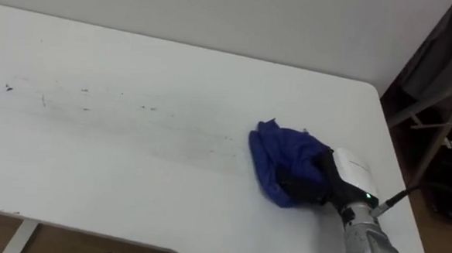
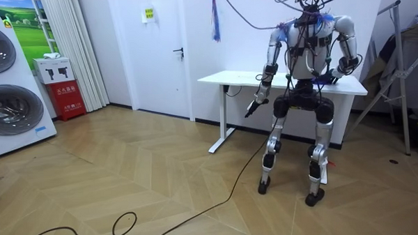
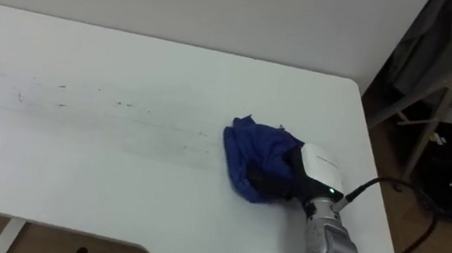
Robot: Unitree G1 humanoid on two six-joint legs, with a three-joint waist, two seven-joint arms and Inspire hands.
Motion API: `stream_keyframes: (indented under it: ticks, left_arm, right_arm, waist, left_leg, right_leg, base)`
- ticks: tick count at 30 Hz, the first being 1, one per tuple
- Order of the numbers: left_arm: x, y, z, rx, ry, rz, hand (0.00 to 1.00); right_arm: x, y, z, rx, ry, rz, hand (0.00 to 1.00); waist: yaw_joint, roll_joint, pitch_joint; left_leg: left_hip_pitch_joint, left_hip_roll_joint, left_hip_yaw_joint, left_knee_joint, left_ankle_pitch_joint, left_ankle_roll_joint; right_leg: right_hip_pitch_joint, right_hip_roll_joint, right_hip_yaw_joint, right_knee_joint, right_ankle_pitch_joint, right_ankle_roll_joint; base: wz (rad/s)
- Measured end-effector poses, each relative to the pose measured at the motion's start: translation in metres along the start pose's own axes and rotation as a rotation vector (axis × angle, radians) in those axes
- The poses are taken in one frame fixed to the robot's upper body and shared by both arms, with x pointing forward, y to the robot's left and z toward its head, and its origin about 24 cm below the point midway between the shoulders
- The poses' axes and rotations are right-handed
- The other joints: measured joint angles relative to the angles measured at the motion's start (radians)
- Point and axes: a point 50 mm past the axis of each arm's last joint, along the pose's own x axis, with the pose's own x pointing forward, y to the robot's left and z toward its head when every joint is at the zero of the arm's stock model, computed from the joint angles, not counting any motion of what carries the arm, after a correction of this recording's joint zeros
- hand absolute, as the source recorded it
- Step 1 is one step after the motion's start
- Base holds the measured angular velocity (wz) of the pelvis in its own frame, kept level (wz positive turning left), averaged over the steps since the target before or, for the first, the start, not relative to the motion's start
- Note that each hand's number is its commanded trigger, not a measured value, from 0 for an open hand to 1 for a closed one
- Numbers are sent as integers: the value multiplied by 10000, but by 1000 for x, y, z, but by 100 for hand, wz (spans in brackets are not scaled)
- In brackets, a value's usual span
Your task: Wipe table
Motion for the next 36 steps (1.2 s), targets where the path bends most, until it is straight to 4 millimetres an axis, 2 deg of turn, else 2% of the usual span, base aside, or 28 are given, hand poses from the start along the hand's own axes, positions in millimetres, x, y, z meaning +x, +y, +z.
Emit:
stream_keyframes:
  ticks: [5,12,15,22,24,28,31,33,36]
  left_arm:
    - [-1,-2,2,129,-142,32,0]
    - [0,-1,5,88,-262,60,0]
    - [0,1,12,-203,-655,152,0]
    - [0,4,16,-468,-1153,181,0]
    - [0,3,16,-523,-1144,77,0]
    - [0,2,10,-888,-916,-23,0]
    - [0,6,-1,-1163,-501,91,0]
    - [-1,10,-11,-1329,-183,239,0]
    - [-5,13,-27,-1561,335,426,0]
  right_arm:
    - [0,1,5,-35,-365,-29,0]
    - [-2,0,6,74,-645,-140,0]
    - [-9,-4,4,317,-732,-251,0]
    - [-14,-10,6,691,-1214,-339,0]
    - [-13,-15,6,807,-1196,-481,0]
    - [-11,-40,-2,1584,-881,-1550,0]
    - [-11,-58,-19,2306,-195,-2492,0]
    - [-13,-69,-29,2498,207,-3217,0]
    - [-18,-87,-50,3286,998,-4310,0]
  waist:
    - [-325,14,-4]
    - [-531,35,6]
    - [-558,73,19]
    - [-969,159,8]
    - [-1007,176,14]
    - [-1020,146,-9]
    - [-1040,52,-61]
    - [-1070,38,-57]
    - [-1323,-34,-22]
  left_leg:
    - [26,-1,69,2,-45,26]
    - [56,-1,79,3,-52,25]
    - [74,-2,117,0,-61,29]
    - [148,-9,274,-5,-65,37]
    - [140,-9,344,-8,-65,37]
    - [56,-11,430,-25,-65,37]
    - [72,-12,429,-29,-63,40]
    - [94,-12,428,-25,-60,44]
    - [121,-13,430,-19,-59,44]
  right_leg:
    - [5,3,49,-23,1,23]
    - [3,7,58,-36,-21,55]
    - [1,7,104,-39,-27,65]
    - [-50,27,338,-5,-30,69]
    - [-140,31,416,52,-29,68]
    - [-310,35,491,103,-31,66]
    - [-302,34,496,107,-36,75]
    - [-294,33,532,115,-42,85]
    - [-271,33,566,112,-58,102]
  base:
    - [-3]
    - [0]
    - [-2]
    - [-8]
    - [-12]
    - [-5]
    - [0]
    - [-2]
    - [0]
